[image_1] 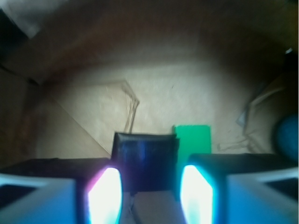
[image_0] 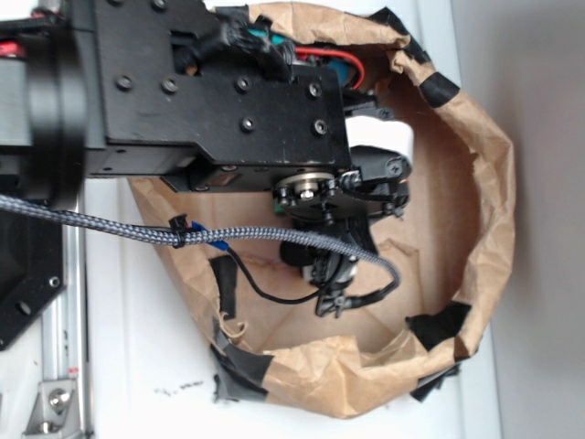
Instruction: Grab the black box.
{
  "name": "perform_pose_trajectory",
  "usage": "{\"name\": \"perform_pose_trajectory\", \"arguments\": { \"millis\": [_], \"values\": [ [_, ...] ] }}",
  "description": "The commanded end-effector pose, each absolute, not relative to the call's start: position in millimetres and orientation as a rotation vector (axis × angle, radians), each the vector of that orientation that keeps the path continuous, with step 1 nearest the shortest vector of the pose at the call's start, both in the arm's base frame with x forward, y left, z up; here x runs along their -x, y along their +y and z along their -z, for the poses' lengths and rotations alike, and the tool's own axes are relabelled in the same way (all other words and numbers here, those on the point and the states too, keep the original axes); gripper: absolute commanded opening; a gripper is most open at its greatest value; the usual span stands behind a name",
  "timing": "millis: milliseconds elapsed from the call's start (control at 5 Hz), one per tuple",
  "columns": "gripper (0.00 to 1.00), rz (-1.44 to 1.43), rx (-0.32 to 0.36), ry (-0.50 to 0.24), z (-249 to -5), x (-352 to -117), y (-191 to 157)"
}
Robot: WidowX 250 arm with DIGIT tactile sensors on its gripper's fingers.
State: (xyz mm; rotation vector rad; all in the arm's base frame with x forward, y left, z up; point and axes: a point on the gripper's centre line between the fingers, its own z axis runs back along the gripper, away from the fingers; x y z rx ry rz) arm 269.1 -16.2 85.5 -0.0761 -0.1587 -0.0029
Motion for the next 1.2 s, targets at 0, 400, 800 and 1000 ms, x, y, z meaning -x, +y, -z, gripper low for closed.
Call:
{"name": "perform_pose_trajectory", "arguments": {
  "millis": [0,400,800,1000],
  "values": [
    [1.0,0.061,0.047,-0.088,-49.6,-261.0,-33.6],
    [1.0,0.083,0.13,-0.095,-34.3,-270.8,-59.3],
    [0.0,0.093,0.055,-0.238,-79.7,-293.8,-46.2],
    [0.0,0.089,0.025,-0.261,-98.7,-289.9,-39.4]
  ]
}}
